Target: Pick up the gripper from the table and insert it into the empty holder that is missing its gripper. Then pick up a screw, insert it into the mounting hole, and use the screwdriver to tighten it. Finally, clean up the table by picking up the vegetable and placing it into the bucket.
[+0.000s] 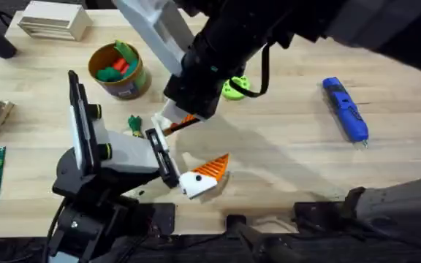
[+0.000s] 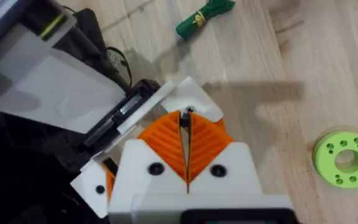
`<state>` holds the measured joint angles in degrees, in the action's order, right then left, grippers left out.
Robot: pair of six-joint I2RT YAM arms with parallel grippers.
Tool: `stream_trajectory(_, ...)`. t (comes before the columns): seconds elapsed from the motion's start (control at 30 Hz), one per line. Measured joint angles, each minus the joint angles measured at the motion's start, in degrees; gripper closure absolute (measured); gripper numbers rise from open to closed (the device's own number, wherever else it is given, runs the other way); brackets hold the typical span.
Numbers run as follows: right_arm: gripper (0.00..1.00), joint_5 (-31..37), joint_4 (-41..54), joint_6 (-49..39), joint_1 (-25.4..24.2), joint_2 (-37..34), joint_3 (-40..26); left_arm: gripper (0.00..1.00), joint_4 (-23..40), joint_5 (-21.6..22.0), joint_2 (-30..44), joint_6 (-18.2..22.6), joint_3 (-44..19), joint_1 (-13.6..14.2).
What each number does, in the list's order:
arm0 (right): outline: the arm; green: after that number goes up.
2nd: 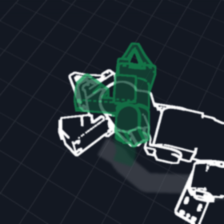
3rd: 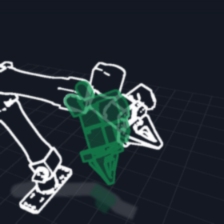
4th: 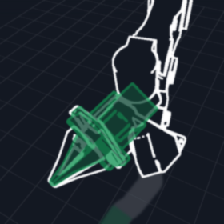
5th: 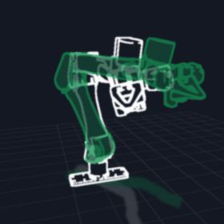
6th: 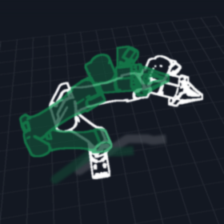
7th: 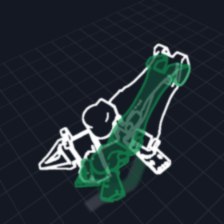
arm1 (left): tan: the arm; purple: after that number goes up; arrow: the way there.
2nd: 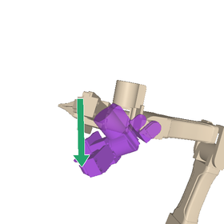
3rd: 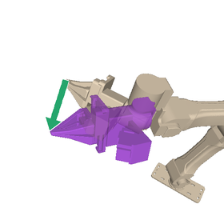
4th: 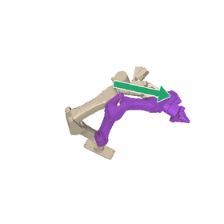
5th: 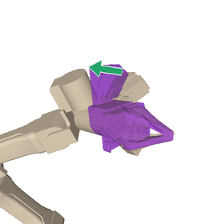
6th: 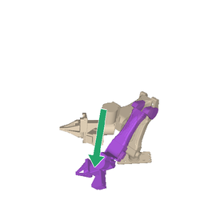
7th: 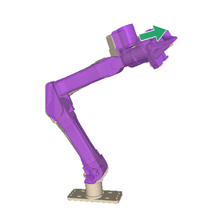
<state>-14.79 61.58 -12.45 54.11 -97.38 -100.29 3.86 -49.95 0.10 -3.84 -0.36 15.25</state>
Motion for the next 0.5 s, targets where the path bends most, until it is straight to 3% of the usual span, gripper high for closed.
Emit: stream_trajectory(0.5,0.994,0.13,-0.26,0.0,0.0,-1.22,0.0,0.014,0.0,0.0,0.0,-0.02,0.0,0.0)
